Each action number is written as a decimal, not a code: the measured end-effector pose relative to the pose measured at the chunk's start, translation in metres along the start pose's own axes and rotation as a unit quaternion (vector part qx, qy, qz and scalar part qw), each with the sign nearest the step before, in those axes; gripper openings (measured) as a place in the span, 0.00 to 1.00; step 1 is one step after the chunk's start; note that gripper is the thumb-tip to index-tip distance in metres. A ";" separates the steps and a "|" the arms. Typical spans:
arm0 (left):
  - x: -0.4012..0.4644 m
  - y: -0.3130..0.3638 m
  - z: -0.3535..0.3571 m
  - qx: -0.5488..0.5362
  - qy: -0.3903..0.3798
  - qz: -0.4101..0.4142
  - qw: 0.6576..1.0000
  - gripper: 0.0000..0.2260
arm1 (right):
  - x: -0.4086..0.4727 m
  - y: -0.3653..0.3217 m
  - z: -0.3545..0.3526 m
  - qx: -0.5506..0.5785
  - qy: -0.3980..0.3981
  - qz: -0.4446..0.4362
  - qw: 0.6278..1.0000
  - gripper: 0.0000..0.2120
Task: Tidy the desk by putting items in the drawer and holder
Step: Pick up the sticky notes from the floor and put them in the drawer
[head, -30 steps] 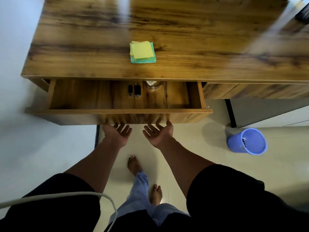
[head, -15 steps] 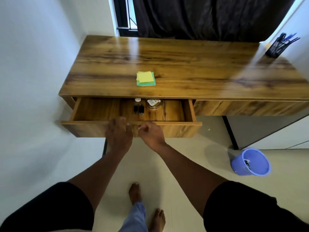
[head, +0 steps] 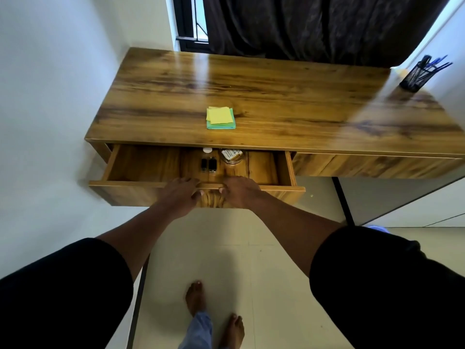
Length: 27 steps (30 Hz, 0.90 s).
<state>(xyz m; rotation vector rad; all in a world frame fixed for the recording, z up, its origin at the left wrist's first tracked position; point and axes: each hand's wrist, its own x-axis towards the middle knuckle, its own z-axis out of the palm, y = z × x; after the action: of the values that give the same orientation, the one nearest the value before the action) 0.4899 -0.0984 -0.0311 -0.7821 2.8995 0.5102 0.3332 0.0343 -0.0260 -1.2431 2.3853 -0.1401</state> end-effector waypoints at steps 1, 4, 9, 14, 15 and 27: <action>0.001 -0.001 -0.001 -0.006 0.000 -0.004 1.000 0.18 | 0.000 0.000 0.001 0.001 0.008 0.003 1.000 0.14; 0.002 0.003 -0.007 -0.022 0.005 -0.009 1.000 0.15 | 0.000 0.000 -0.002 0.028 0.026 0.019 0.999 0.15; -0.004 0.004 -0.008 -0.007 0.019 -0.008 1.000 0.12 | 0.000 -0.005 -0.007 0.011 -0.018 0.039 0.999 0.13; -0.015 0.001 -0.004 -0.035 -0.033 -0.024 0.999 0.09 | -0.009 0.004 -0.003 0.045 -0.090 0.022 0.995 0.14; -0.016 0.001 -0.004 -0.042 -0.032 -0.022 0.998 0.08 | -0.010 0.006 -0.003 0.052 -0.098 0.020 0.994 0.15; -0.027 0.019 -0.019 -0.019 -0.165 -0.057 0.985 0.11 | -0.032 0.002 0.005 0.023 -0.154 -0.011 0.988 0.11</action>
<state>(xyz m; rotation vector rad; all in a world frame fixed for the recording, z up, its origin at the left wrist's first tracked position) 0.5034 -0.0766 -0.0029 -0.7800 2.5335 0.6182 0.3503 0.0616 -0.0204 -1.1752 2.0919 -0.0074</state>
